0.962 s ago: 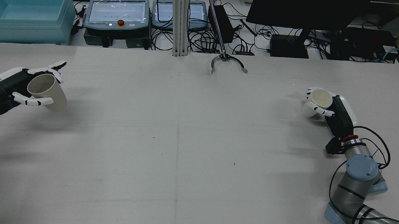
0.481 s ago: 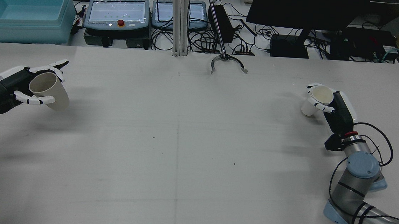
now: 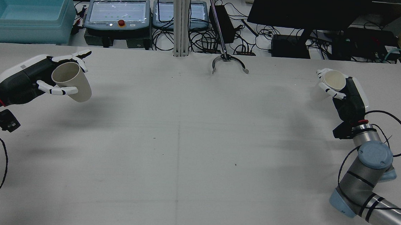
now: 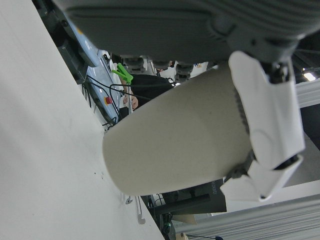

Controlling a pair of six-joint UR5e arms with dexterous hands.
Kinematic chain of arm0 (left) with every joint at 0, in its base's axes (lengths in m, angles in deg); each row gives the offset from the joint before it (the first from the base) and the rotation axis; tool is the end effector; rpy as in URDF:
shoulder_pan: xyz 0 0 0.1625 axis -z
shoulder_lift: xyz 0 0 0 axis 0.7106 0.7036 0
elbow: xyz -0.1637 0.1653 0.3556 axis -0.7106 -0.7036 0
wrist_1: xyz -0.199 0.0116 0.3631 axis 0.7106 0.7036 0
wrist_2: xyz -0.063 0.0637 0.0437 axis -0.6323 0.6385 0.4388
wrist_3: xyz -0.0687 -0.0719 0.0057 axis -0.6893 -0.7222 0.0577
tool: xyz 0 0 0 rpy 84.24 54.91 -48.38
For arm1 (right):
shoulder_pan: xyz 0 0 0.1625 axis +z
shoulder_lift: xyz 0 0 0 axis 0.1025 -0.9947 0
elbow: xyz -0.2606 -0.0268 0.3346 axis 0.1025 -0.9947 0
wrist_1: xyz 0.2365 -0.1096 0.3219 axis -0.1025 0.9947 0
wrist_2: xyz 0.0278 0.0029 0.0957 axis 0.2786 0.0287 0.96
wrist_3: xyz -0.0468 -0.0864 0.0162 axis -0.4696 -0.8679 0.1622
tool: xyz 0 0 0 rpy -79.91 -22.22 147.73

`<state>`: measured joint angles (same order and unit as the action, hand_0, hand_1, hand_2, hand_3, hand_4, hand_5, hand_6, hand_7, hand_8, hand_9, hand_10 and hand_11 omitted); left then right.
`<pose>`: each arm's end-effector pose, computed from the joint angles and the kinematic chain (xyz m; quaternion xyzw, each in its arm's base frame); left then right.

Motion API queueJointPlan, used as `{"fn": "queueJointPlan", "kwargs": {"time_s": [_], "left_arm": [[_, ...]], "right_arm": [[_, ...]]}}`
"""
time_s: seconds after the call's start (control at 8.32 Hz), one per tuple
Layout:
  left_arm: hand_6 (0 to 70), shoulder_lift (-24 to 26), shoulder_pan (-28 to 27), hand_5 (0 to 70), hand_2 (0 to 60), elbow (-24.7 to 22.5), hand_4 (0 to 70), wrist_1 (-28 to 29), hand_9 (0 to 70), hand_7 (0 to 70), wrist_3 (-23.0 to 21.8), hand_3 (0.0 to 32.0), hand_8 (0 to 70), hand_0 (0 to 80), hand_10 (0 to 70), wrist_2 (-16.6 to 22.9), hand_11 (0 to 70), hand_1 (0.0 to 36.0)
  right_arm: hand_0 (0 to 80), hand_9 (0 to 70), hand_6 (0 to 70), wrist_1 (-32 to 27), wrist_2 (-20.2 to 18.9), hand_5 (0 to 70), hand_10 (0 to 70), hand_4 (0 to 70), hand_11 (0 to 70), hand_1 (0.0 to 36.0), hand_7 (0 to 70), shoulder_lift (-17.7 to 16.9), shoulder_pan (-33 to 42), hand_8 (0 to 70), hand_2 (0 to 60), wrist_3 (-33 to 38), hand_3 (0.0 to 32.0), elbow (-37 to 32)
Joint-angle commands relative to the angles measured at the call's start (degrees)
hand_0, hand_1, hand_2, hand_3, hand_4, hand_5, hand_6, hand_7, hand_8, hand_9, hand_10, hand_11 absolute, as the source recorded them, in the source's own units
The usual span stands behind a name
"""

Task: Pour water
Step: 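Carry the left hand's cup toward the table center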

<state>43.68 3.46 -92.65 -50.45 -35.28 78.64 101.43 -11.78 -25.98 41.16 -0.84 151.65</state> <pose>0.2617 -0.5207 0.4758 -0.0744 0.8242 -0.4964 0.2621 -0.2396 -0.5520 0.6610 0.0304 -0.7416 0.6696 0.0258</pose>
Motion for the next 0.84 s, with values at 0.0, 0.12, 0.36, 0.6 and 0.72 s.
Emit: {"fn": "queueJointPlan", "kwargs": {"time_s": [0.0,0.12,0.36,0.6,0.72], "left_arm": [[3.1,11.55,-3.29,51.1,60.0,0.19,27.0,-7.78,0.4,9.3,1.59,0.0,0.0,36.4,2.7,1.52,6.1,36.0],[3.2,12.71,-3.74,50.9,60.0,0.36,27.0,-8.50,0.4,9.3,1.59,0.0,0.0,37.0,2.8,1.53,6.2,36.0],[3.3,13.25,-3.92,51.0,60.0,0.36,27.1,-8.94,0.5,9.7,1.59,0.0,0.0,37.8,2.6,1.61,5.9,36.0],[3.6,14.73,-6.54,51.2,60.0,0.54,27.4,-9.90,0.6,10.3,1.94,0.0,0.0,38.8,2.6,1.53,6.0,36.0],[3.3,17.70,-9.51,50.1,60.0,0.71,27.1,-11.56,0.5,9.7,3.77,0.0,0.0,38.4,2.6,1.61,5.9,36.0]], "right_arm": [[50.4,36.8,32.0,1.06,-0.20,51.8,15.7,37.9,24.0,21.1,51.6,-0.12,1.91,24.3,44.4,-0.11,0.0,3.32],[50.5,42.4,36.6,1.25,-0.20,58.0,19.4,36.4,29.2,20.9,55.3,-0.12,2.00,29.0,45.7,-0.11,0.0,4.03],[49.2,46.2,40.0,1.25,-0.20,63.2,22.4,29.9,33.7,22.5,56.6,-0.04,2.09,32.8,55.8,-0.11,0.0,4.64],[49.0,43.7,39.0,1.33,-0.20,65.1,20.8,30.2,31.5,23.6,56.2,0.05,2.35,30.6,60.0,-0.20,0.0,5.96],[49.4,42.8,38.6,1.33,-0.20,65.4,19.9,30.4,30.2,23.8,55.9,0.05,2.44,29.8,60.0,-0.20,0.0,6.23]]}}
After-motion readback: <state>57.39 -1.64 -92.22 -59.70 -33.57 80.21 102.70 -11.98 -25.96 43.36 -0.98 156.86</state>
